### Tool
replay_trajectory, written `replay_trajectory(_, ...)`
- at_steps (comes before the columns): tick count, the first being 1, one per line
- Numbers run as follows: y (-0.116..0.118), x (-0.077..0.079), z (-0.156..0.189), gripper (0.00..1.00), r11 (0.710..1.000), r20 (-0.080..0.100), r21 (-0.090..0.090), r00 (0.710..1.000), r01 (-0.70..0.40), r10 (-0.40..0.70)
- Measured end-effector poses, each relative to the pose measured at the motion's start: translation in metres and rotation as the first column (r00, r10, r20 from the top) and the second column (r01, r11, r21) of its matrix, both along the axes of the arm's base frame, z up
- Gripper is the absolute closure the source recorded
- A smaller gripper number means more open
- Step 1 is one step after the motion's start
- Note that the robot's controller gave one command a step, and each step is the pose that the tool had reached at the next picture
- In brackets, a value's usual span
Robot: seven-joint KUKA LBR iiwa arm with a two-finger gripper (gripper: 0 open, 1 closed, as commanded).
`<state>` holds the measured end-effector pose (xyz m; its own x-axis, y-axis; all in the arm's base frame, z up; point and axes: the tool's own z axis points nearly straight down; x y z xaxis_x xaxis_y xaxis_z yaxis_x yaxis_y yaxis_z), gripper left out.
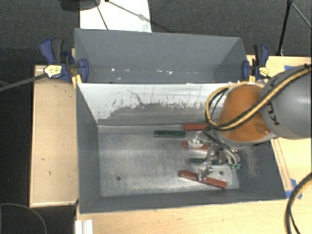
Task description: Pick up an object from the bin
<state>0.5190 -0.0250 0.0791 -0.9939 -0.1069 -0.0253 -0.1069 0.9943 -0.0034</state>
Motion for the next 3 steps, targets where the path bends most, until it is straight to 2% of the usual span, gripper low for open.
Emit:
replay_trajectory(1, 0.000, 0.000, 0.000, 0.00, 1.000, 0.000, 0.000, 1.000, -0.002, 0.002)
replay_trajectory(2, -0.008, -0.041, -0.003, 1.00, 0.993, -0.025, -0.001, 0.992, -0.120, 0.120)
replay_trajectory(3, -0.004, -0.031, -0.001, 0.00, 0.993, 0.020, 0.000, 0.993, -0.120, 0.120)
